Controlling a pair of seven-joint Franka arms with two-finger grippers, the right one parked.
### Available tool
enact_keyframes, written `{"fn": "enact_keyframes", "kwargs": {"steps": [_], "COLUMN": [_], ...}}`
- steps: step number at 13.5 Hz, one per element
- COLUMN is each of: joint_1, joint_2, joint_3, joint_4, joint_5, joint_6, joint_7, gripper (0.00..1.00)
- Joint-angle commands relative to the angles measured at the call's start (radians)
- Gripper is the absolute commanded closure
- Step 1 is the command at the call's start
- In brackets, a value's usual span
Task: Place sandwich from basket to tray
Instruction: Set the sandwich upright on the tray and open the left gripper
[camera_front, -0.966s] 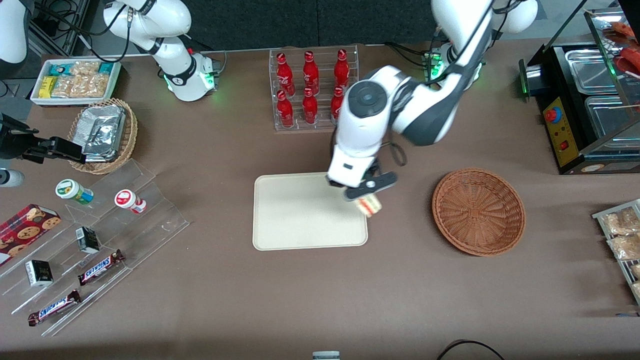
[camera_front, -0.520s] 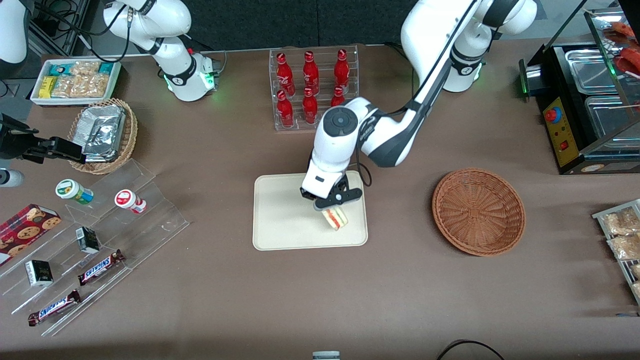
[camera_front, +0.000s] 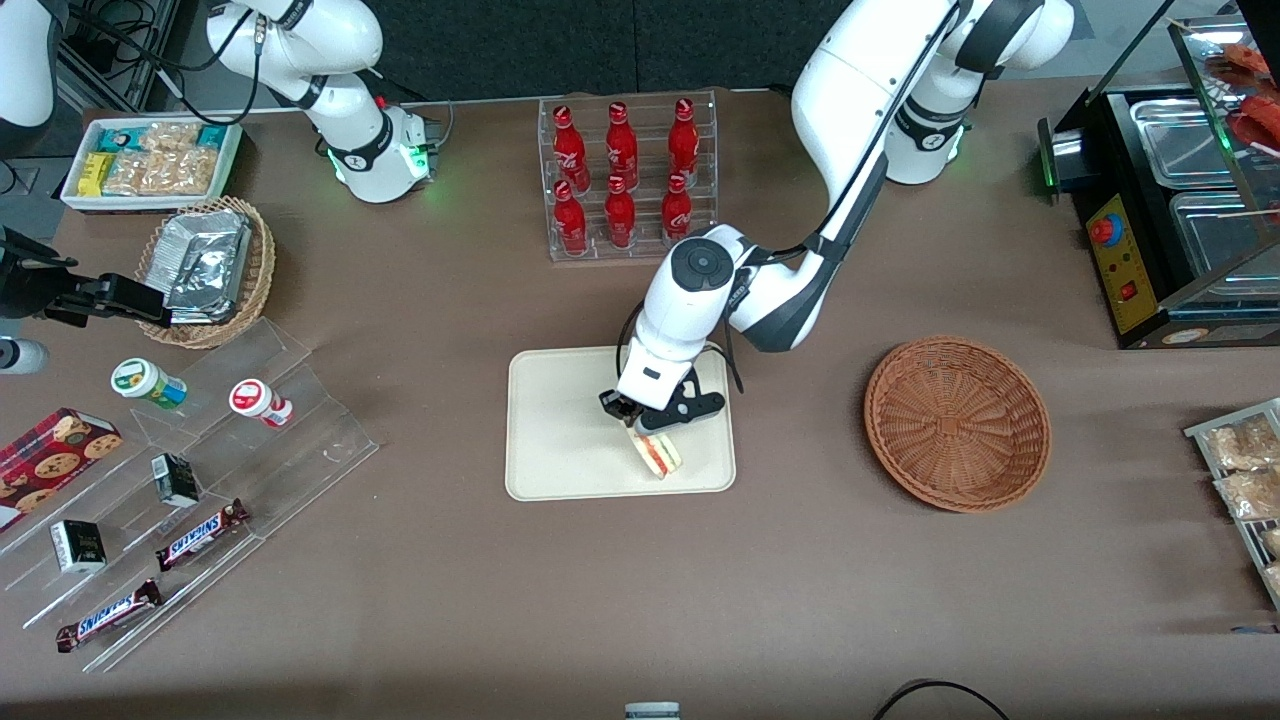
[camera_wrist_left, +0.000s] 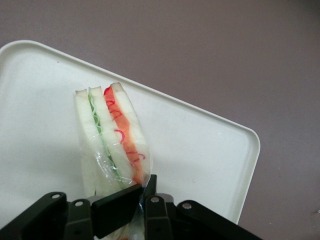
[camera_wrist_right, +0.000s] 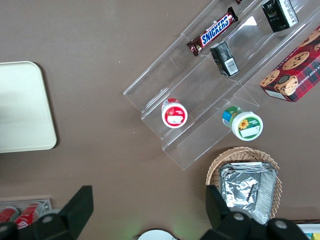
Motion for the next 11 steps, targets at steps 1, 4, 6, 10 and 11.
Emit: {"fn": "enact_keyframes", "kwargs": {"steps": [1, 4, 6, 10, 11], "joint_1": [-0.005, -0.002, -0.005, -0.007, -0.007], "joint_2": [0.009, 0.012, 0.024, 0.039, 0.044], "joint_3": [-0.015, -0.016, -0.016, -0.016, -0.016], "joint_4": [-0.015, -0.014, -0.015, -0.017, -0.018], "joint_5": [-0.023, -0.025, -0.025, -0.023, -0.025], "joint_6": [0.032, 0.035, 0.047, 0.049, 0.049], "joint_7": [0.008, 0.009, 0.009, 0.012, 0.012], "gripper": [1.00, 1.00, 1.00, 0.91, 0.89]}}
